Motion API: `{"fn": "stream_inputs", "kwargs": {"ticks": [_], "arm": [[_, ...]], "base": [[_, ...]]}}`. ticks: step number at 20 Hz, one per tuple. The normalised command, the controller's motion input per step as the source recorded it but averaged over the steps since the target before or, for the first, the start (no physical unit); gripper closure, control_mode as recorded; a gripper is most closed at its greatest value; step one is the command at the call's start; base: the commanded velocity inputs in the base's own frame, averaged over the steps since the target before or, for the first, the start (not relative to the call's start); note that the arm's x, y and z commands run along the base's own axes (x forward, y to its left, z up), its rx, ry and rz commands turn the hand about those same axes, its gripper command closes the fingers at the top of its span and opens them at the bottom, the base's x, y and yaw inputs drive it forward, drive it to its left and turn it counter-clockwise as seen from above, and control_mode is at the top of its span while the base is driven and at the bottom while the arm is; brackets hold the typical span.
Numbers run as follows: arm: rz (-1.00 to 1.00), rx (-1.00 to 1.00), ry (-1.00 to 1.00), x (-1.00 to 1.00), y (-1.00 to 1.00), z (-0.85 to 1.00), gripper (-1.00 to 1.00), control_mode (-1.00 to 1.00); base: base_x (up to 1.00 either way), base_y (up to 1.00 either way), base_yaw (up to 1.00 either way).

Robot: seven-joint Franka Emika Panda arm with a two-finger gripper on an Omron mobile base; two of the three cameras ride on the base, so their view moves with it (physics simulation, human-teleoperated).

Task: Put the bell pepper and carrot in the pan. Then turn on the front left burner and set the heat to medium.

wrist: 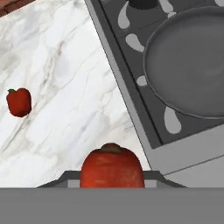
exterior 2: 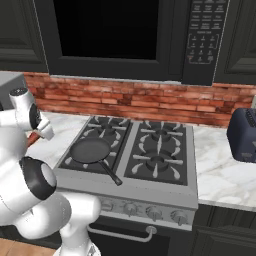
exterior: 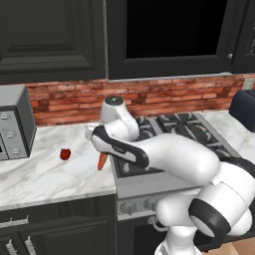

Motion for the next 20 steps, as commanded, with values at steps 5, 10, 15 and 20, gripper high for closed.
{"fn": "stream_inputs", "kwargs": {"ticks": [5, 10, 15, 20], "arm": [[0.44, 0.04, -0.10, -0.08, -0.89, -0.03, 1.00, -1.00], [0.36, 0.00, -0.15, -0.19, -0.66, 0.00, 1.00, -1.00], [0.27, -0.08, -0.01, -0.05, -0.45, 0.00, 1.00, -1.00], [0.23, -0.11, 0.06, 0.13, -0.34, 0.00, 1.00, -1.00]], "base": [[0.00, 0.00, 0.00], [0.00, 0.00, 0.00], [0.00, 0.00, 0.00], [0.00, 0.00, 0.00]]}}
